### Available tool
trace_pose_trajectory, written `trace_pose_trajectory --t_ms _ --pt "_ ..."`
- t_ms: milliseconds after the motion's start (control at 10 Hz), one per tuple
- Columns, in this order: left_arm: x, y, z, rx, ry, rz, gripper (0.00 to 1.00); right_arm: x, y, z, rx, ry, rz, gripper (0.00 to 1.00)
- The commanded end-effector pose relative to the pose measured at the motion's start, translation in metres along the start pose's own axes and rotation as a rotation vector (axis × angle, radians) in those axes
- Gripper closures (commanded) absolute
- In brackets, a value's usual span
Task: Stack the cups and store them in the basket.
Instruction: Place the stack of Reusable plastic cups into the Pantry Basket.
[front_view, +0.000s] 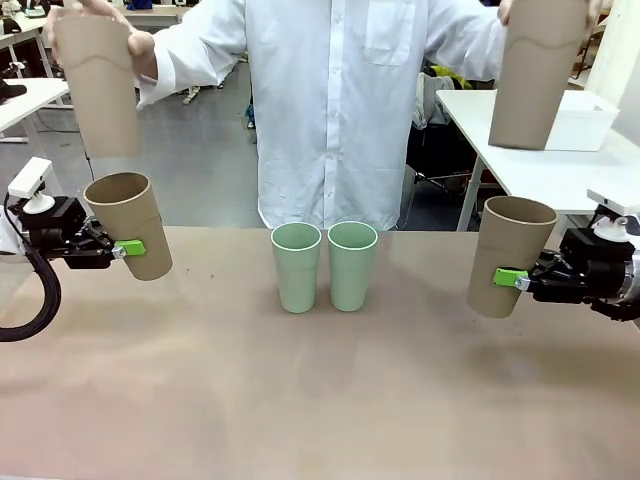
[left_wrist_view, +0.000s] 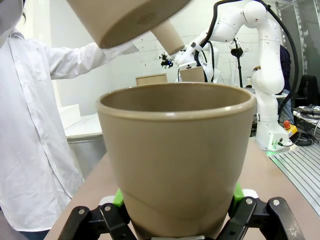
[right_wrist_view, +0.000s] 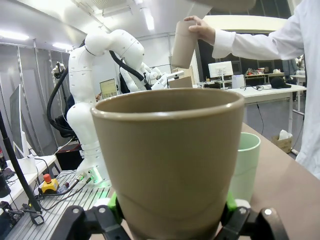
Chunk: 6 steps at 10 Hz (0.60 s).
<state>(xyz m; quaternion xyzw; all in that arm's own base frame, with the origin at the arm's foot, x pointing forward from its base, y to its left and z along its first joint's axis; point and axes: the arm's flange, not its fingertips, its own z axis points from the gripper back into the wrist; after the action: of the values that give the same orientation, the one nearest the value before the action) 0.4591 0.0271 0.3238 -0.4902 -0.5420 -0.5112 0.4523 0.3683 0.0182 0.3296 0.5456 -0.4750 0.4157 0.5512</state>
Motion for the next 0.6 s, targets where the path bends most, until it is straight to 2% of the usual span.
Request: trace_pose_trajectory --t_ms 0,500 --pt "0.0027 0.0001 -0.0003 0.002 -0.003 -0.007 0.15 0.0033 -0.0011 0.0005 -0.012 -0.013 0.007 0.15" --pt "0.0027 0.0001 -0.0003 0.002 -0.003 -0.007 0.15 0.0033 -0.0011 0.0005 -0.012 -0.013 0.007 0.15"
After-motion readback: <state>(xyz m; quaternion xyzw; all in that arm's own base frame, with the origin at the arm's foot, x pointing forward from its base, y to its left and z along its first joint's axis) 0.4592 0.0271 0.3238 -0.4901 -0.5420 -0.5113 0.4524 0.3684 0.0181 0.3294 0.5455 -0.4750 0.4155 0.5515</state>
